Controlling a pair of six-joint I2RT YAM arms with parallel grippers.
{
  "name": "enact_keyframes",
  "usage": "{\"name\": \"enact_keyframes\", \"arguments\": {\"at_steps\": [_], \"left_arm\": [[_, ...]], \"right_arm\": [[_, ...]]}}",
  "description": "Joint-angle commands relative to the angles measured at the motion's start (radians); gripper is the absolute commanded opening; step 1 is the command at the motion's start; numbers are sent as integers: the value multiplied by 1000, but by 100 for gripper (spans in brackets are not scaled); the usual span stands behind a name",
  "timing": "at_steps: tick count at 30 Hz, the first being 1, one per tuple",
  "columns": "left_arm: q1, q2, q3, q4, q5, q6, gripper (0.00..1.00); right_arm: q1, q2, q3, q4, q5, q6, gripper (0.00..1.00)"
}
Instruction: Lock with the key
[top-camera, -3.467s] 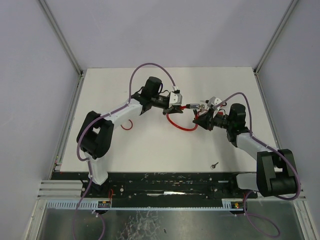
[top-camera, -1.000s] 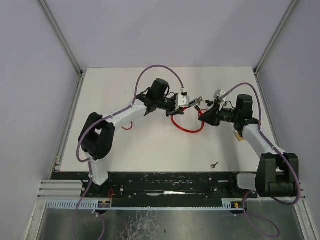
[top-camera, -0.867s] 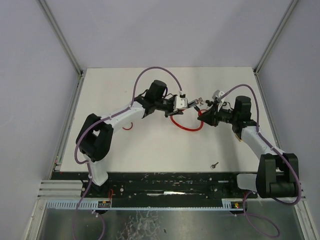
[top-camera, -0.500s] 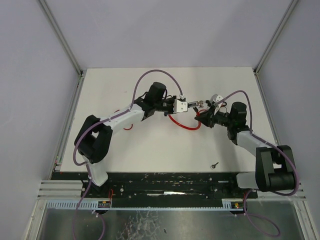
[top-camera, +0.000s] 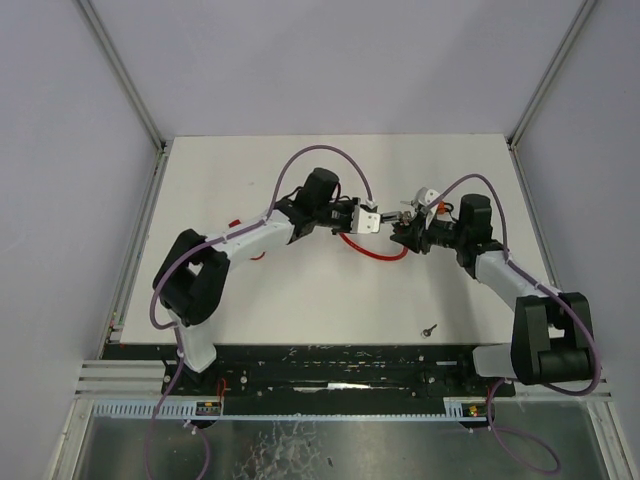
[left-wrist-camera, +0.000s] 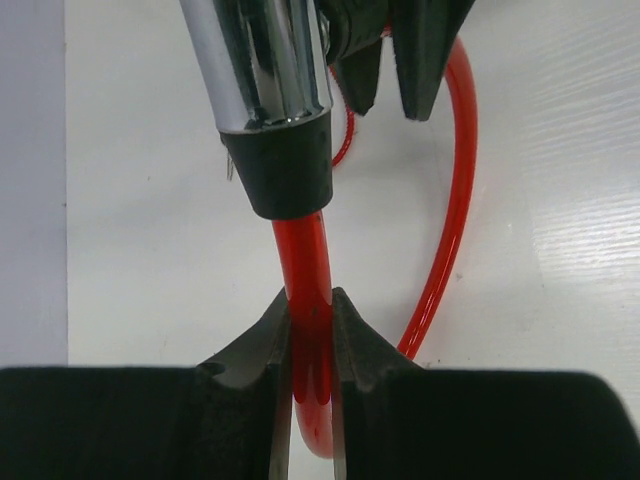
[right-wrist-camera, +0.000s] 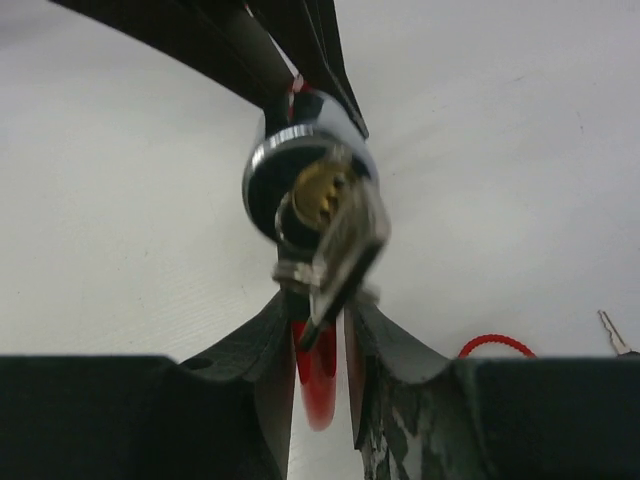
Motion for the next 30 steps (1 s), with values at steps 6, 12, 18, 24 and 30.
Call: {"name": "enact_keyframes", "arguments": {"at_steps": [6, 12, 18, 24, 30], "left_arm": [[-31, 69, 52, -66, 29, 22, 0], [-18, 82, 68, -74, 34, -1, 0], [-11, 83, 70, -76, 43, -8, 0], [-8, 82, 64, -77, 53, 0, 0], [-8, 79, 60, -85, 54, 16, 0]], "right_arm": [[-41, -96, 103, -355, -28, -349, 42], [-76, -131, 144, -560, 15, -558, 60], [-130, -133, 205, -765, 78, -760, 65], [-186, -226, 258, -874, 79, -847, 64], [-190, -302, 356, -943, -39, -957, 64]]}}
